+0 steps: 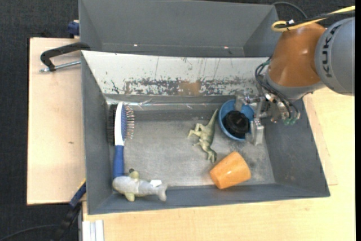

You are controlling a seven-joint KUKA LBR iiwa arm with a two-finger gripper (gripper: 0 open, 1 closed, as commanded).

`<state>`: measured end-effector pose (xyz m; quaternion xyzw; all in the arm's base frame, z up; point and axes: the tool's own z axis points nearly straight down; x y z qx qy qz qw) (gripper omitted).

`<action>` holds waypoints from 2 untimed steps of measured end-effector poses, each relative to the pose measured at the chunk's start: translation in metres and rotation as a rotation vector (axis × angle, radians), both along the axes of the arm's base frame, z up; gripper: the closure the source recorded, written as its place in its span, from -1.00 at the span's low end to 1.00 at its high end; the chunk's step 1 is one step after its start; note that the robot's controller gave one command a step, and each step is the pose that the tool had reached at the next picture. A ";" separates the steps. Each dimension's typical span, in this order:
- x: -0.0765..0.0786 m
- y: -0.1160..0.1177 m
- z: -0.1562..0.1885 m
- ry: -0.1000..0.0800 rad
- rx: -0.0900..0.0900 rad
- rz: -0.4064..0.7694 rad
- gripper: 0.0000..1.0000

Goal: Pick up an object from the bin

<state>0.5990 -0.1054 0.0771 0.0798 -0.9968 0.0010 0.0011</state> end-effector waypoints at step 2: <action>-0.034 -0.005 -0.004 -0.007 0.002 0.964 -1.00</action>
Offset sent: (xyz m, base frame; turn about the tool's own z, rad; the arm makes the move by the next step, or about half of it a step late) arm -0.0266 -0.0088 -0.0071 -0.4573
